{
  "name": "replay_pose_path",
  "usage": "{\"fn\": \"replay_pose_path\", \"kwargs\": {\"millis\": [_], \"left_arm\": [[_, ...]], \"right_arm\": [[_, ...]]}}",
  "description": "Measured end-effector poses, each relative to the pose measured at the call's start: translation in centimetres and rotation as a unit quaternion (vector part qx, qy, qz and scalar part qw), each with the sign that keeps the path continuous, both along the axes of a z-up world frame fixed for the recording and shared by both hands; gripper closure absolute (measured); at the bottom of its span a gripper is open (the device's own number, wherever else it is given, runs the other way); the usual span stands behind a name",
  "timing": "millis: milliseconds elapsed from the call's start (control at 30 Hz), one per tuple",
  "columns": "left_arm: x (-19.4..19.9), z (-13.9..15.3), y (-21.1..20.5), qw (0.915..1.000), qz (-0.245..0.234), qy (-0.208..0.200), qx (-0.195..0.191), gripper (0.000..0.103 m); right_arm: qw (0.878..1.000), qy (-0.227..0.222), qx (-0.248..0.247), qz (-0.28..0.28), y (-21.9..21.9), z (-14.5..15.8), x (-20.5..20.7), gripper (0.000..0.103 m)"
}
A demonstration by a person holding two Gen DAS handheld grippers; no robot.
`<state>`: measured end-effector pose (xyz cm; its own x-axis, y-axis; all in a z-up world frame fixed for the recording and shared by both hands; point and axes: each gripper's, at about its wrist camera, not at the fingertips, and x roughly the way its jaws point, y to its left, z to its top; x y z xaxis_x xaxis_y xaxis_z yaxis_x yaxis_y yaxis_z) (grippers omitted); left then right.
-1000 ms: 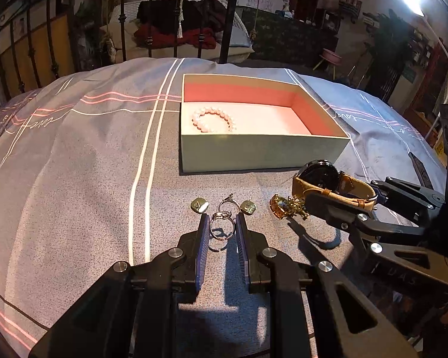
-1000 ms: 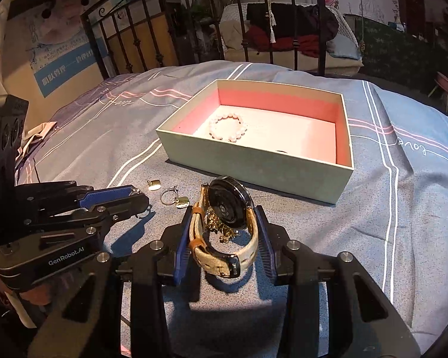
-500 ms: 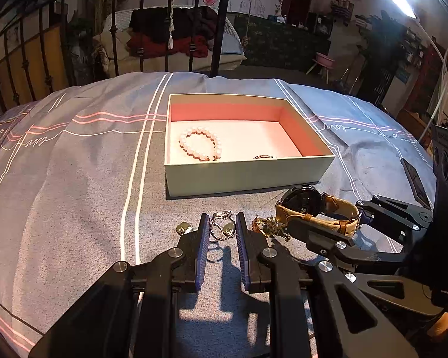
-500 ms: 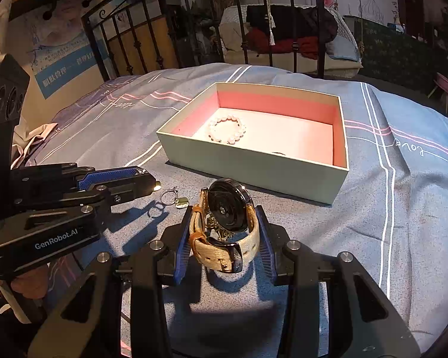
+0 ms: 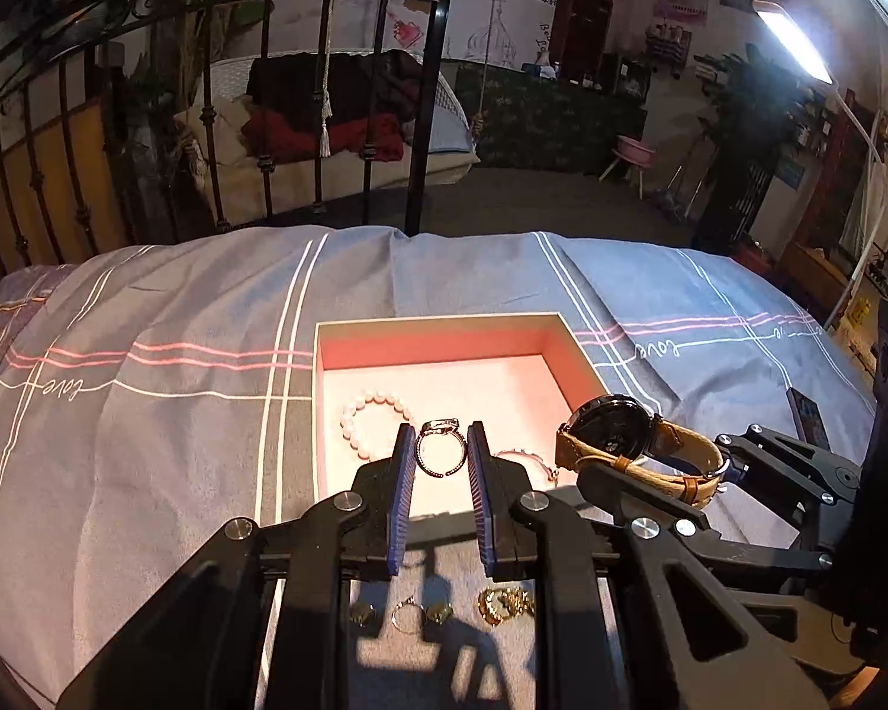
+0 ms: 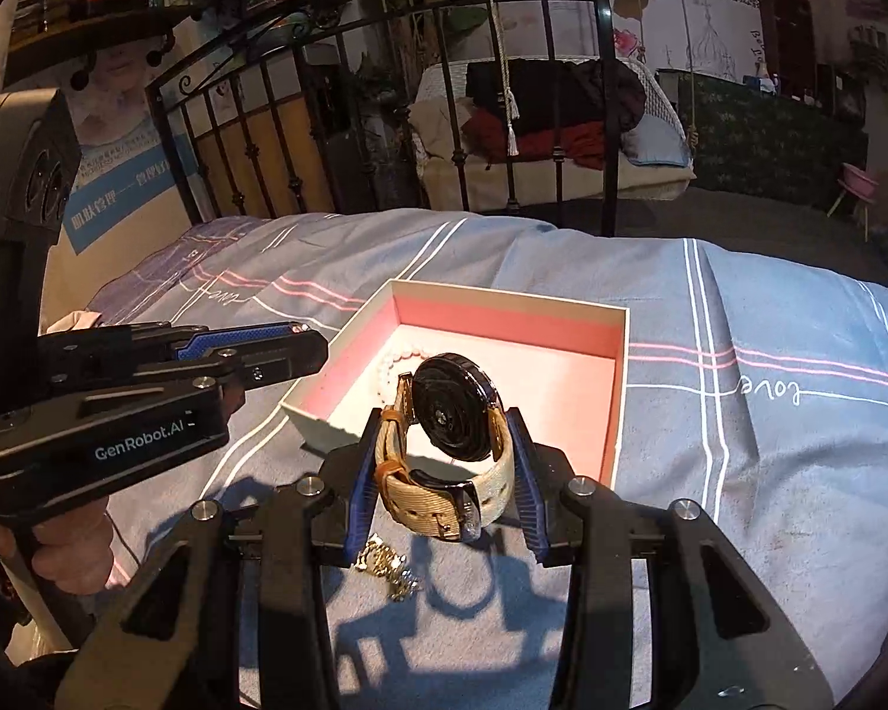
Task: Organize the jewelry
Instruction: 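Place the silver ring and gold watch into the box with both tools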
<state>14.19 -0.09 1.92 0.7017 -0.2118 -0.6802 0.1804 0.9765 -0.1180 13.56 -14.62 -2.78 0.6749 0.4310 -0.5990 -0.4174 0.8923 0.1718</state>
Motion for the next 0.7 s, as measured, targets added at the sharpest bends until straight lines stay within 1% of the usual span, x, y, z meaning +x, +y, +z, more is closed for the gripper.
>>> {"fn": "replay_pose_path", "kwargs": {"millis": [100,200,300,500,600,700], "left_arm": [[1.8,0.6,0.0,1.0,0.001,0.002,-0.001,0.086],[3.5,0.3,0.0,0.9998,0.009,0.015,-0.009,0.086],[4.9,-0.4,-0.3,0.9995,0.015,0.029,0.002,0.086],[6.7,-2.9,-1.0,0.9974,0.013,0.064,0.029,0.086],[7.1,-3.6,-1.3,0.9966,0.009,0.069,0.044,0.086],[7.4,-4.0,-1.1,0.996,0.01,0.076,0.045,0.086]], "right_arm": [[1.0,-0.005,0.003,-0.013,-0.2,0.7,1.5,0.063],[0.999,-0.011,-0.002,-0.03,-0.4,1.2,2.8,0.063],[0.999,-0.006,-0.009,-0.047,-0.4,1.2,4.4,0.063],[0.998,0.018,-0.035,-0.052,0.3,-0.7,6.5,0.063],[0.997,0.029,-0.048,-0.05,0.8,-1.8,6.8,0.063],[0.997,0.039,-0.054,-0.048,1.0,-2.8,7.1,0.063]]}}
